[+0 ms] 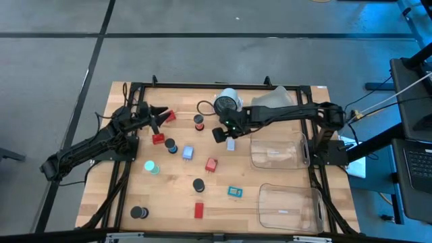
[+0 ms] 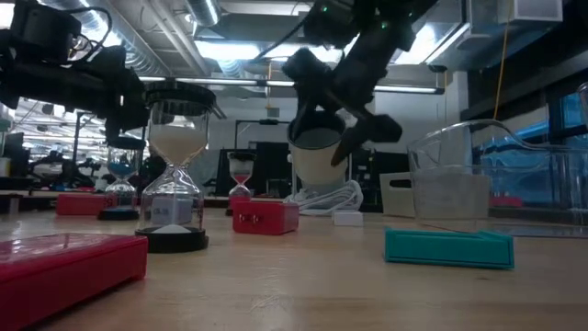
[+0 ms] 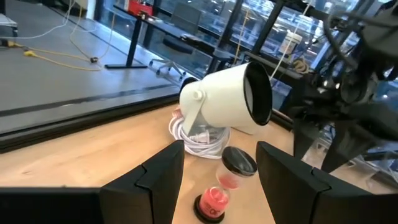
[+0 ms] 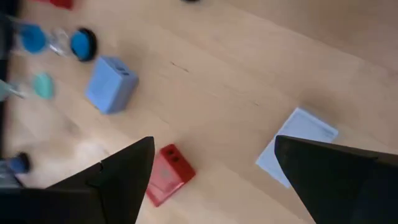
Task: Pick & Place Office items
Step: Put the white digital clock into the gray bin
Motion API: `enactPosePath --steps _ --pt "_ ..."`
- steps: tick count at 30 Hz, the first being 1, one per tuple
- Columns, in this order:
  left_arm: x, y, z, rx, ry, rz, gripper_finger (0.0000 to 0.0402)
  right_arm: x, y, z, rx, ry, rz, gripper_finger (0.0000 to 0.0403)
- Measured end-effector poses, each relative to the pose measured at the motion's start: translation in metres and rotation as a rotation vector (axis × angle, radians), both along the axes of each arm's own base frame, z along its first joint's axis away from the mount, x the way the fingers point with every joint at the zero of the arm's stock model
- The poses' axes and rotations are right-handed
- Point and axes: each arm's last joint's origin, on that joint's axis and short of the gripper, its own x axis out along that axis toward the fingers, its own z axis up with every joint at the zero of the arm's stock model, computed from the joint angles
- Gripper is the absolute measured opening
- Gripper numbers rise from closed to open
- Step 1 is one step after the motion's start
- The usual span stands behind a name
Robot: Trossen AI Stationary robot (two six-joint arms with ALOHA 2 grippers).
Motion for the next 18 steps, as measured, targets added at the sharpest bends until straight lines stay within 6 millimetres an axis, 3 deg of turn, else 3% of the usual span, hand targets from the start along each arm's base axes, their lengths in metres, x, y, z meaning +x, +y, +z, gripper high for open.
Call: enactPosePath --steps 8,15,18 --pt "0.0 0.0 0.0 0.025 0.013 -0.009 0.0196 0.001 0.008 -0.008 -0.247 0.034 0.325 0.0336" --pt "0.0 0.0 -0.001 0.055 0.042 -0.01 0.0196 0.001 0.031 -0.007 -0.538 0.035 0.862 0.0336" --pt "0.0 0.0 -0.001 0.055 0.044 0.007 0.0196 0.002 0.041 -0.007 -0.579 0.036 0.912 0.0336"
